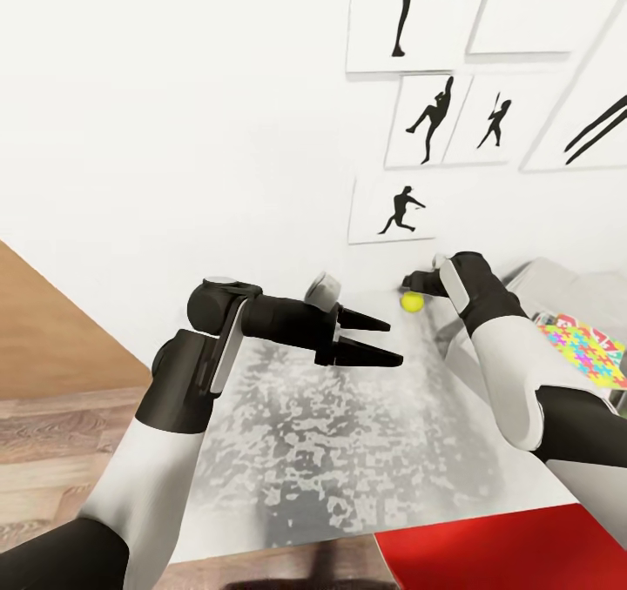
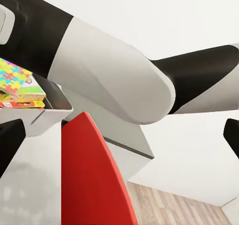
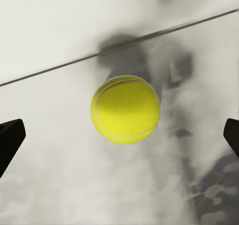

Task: Put all the toys in the child's room - the three board games (two on the bed and one on the table), the two jigsaw puzzles on the table, and the tennis ball on the table - inside the toy box on the table in the child's room.

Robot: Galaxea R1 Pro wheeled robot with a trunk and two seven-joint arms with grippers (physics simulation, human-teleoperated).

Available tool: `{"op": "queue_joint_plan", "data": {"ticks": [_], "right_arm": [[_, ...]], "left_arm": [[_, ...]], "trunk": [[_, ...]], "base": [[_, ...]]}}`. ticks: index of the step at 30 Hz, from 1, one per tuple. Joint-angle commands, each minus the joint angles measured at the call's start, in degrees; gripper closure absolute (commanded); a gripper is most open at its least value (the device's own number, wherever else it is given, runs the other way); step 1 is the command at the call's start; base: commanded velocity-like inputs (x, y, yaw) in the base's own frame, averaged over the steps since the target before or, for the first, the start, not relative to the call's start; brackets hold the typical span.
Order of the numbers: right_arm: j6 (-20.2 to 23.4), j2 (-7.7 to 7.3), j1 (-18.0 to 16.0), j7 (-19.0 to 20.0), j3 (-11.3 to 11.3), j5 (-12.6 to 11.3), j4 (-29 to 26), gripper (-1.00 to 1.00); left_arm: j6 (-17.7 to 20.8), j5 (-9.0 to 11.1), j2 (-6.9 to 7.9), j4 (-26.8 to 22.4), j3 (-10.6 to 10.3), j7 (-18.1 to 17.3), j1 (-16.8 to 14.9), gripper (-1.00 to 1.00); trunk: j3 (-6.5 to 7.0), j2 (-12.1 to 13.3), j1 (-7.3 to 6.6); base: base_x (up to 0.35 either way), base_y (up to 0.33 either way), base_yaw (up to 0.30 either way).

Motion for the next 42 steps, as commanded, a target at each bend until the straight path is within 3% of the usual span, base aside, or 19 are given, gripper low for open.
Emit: {"op": "queue_joint_plan", "data": {"ticks": [1,23,34,42], "right_arm": [[0.19,0.0,-0.04,-0.47,-0.04,-0.62,-0.06,-1.0],[0.07,0.07,-0.91,-0.47,-0.04,-0.6,-0.06,-1.0],[-0.15,0.16,-0.93,-0.48,-0.11,1.56,-0.06,-1.0],[-1.16,0.12,-0.93,-0.47,-0.1,1.82,-0.06,-1.0]], "left_arm": [[0.6,0.08,-0.01,0.01,-0.01,-0.12,-0.05,-1.0],[0.6,0.08,-0.01,0.01,-0.01,-0.12,-0.05,-1.0],[0.6,0.08,-0.01,0.01,-0.26,-0.11,-0.05,-1.0],[0.6,0.08,-0.01,0.01,-0.34,-0.12,-0.05,-1.0]], "trunk": [[-0.19,-0.11,0.03],[-2.26,-0.11,0.03],[-3.29,-0.11,0.03],[-4.04,-0.11,0.03]], "base": [[0.0,0.0,0.0],[0.0,0.0,0.0],[0.0,0.0,0.0],[0.0,0.0,0.0]]}}
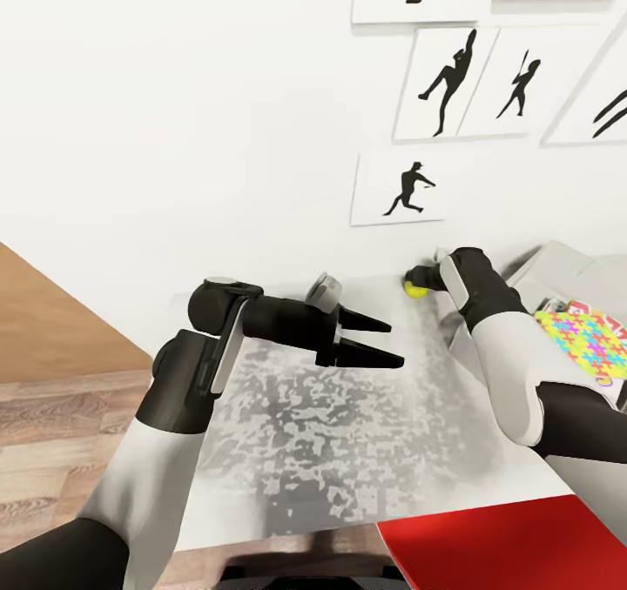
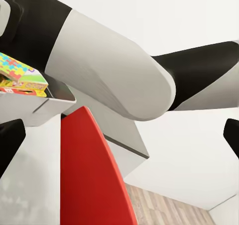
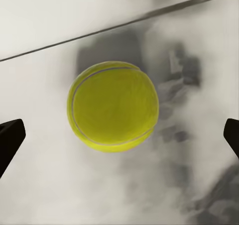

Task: Put all the toys in the child's room - the three board games (two on the bed and one on the table), the two jigsaw puzzles on the table, and the tennis ball on the table - inside the toy box on the table in the child's room.

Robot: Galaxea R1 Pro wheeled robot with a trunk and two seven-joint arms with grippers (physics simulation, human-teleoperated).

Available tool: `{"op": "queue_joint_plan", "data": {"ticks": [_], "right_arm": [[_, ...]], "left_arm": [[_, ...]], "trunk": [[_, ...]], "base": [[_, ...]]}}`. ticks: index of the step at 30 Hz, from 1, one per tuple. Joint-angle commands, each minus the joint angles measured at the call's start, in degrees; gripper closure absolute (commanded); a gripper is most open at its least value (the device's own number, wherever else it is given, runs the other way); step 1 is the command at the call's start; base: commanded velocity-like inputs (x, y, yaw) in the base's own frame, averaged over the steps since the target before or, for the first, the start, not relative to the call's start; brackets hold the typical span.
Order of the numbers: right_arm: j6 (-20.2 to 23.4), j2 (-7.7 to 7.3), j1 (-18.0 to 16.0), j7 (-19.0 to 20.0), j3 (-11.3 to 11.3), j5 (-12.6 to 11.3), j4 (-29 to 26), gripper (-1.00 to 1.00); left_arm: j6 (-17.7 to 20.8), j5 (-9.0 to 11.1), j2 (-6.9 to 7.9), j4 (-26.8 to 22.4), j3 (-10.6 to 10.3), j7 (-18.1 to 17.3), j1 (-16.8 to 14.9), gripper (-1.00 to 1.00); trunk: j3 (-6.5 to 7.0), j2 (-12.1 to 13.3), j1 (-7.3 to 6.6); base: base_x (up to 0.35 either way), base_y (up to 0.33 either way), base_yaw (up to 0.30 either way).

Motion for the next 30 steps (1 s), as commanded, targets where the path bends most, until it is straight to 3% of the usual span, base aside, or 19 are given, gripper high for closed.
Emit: {"op": "queue_joint_plan", "data": {"ticks": [1,30], "right_arm": [[0.18,-0.01,-0.04,-0.36,-0.06,-0.43,-0.06,-1.0],[-1.33,0.2,-0.65,-0.36,-0.08,-0.42,-0.14,-1.0]], "left_arm": [[0.6,0.08,-0.01,0.01,-0.02,-0.12,-0.05,-1.0],[0.6,0.08,-0.01,0.01,-0.05,-0.12,-0.05,-1.0]], "trunk": [[-0.18,-0.1,0.03],[-2.91,-0.1,0.03]], "base": [[0.0,0.0,0.0],[0.0,0.0,0.0]]}}
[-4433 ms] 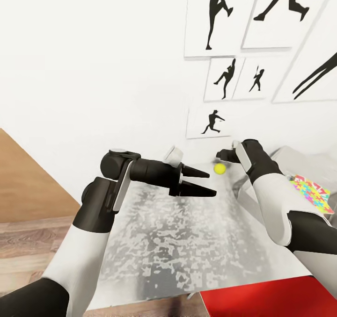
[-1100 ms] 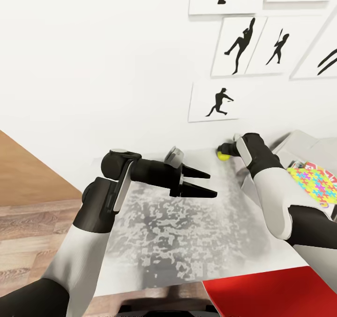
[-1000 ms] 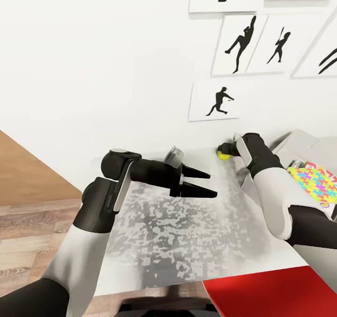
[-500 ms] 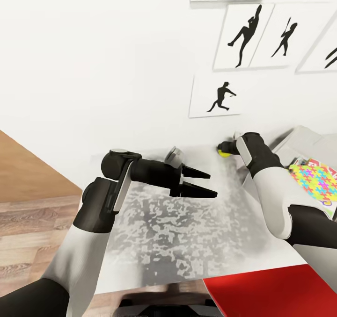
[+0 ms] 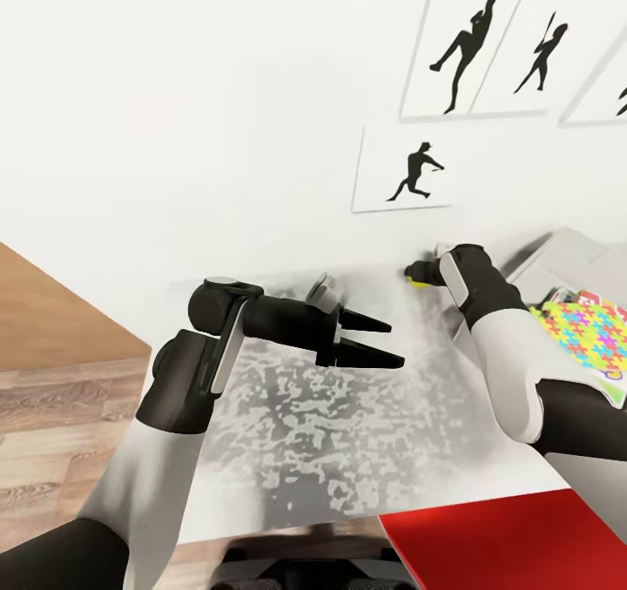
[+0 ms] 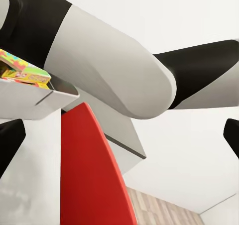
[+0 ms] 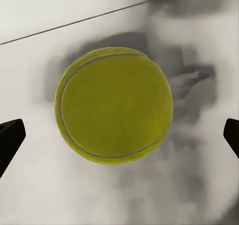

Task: Put all the toys in the child's room - the three board games (two on the bed and one on the table), the two jigsaw puzzles on the table, and the tennis ball on the table - inside the toy box on the table in the child's room.

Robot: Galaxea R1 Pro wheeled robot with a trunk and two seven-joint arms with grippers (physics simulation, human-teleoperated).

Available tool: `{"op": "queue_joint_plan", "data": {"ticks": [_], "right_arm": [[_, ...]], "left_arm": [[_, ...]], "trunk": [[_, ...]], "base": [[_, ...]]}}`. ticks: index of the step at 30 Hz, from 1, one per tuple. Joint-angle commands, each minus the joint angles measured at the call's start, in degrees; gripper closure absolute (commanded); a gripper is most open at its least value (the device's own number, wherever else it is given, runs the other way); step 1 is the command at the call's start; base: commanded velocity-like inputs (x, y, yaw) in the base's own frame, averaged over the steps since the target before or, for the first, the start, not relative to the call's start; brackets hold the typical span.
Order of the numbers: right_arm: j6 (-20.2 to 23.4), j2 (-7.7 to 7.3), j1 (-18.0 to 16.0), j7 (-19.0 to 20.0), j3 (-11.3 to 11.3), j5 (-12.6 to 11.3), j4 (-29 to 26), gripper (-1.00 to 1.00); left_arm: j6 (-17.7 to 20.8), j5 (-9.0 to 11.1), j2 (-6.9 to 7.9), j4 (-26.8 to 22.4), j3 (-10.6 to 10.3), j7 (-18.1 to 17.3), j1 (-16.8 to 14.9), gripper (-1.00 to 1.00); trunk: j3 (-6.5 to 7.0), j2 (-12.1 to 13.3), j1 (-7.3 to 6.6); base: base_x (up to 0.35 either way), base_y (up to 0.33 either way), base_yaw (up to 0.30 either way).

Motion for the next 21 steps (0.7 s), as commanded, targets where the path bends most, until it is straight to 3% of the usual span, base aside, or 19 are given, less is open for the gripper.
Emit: {"op": "queue_joint_plan", "data": {"ticks": [1,21], "right_arm": [[0.21,0.01,-0.03,-0.35,-0.03,-0.43,-0.06,-1.0],[0.46,0.34,-0.36,-0.35,-0.05,-0.43,-0.06,-1.0]], "left_arm": [[0.6,0.08,-0.01,0.01,-0.01,-0.12,-0.04,-1.0],[0.6,0.08,-0.01,0.01,-0.01,-0.12,-0.04,-1.0]], "trunk": [[-0.18,-0.1,0.03],[-2.06,-0.1,0.03]], "base": [[0.0,0.0,0.0],[0.0,0.0,0.0]]}}
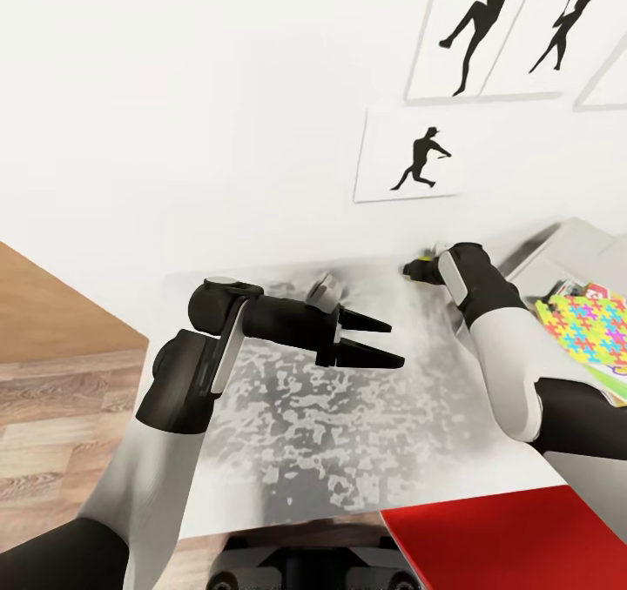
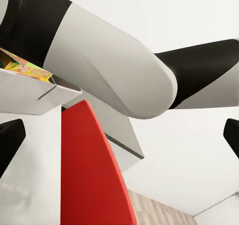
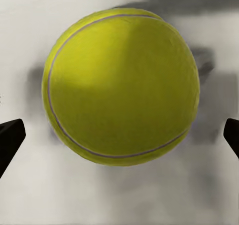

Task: Put all the toys in the child's room - the three board games (two on the bed and one on the table), the two jigsaw puzzles on the table, and the tennis ball on the table - inside the toy box on the table in the child's room.

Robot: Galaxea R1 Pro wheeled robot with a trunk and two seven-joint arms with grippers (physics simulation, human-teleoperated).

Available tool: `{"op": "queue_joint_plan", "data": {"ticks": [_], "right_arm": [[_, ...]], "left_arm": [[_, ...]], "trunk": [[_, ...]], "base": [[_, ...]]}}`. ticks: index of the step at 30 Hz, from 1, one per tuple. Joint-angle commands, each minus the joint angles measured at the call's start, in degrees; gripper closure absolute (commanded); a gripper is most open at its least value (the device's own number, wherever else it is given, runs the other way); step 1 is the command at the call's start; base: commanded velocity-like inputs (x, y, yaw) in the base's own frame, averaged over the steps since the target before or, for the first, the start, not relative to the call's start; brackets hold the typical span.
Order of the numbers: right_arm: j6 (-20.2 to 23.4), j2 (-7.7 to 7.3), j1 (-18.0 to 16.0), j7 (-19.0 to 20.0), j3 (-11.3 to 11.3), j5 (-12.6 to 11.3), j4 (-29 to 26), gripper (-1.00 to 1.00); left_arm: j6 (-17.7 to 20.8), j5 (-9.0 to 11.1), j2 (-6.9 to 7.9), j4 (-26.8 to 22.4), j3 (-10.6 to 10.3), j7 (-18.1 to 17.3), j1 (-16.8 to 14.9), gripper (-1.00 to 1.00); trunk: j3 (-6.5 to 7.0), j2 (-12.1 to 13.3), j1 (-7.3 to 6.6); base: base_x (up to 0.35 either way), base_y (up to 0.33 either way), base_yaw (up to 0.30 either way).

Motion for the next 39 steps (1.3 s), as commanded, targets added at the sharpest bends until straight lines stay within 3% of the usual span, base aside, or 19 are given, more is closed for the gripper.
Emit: {"op": "queue_joint_plan", "data": {"ticks": [1,39], "right_arm": [[0.22,0.05,-0.04,-0.35,-0.05,-0.42,-0.06,-1.0],[0.68,-0.09,-1.26,-0.35,-0.05,-0.42,-0.06,-1.0]], "left_arm": [[0.6,0.08,-0.01,0.01,-0.01,-0.12,-0.04,-1.0],[0.6,0.08,-0.01,0.01,-0.01,-0.12,-0.04,-1.0]], "trunk": [[-0.17,-0.1,0.03],[-0.58,-0.1,0.03]], "base": [[0.0,0.0,0.0],[0.0,0.0,0.0]]}}
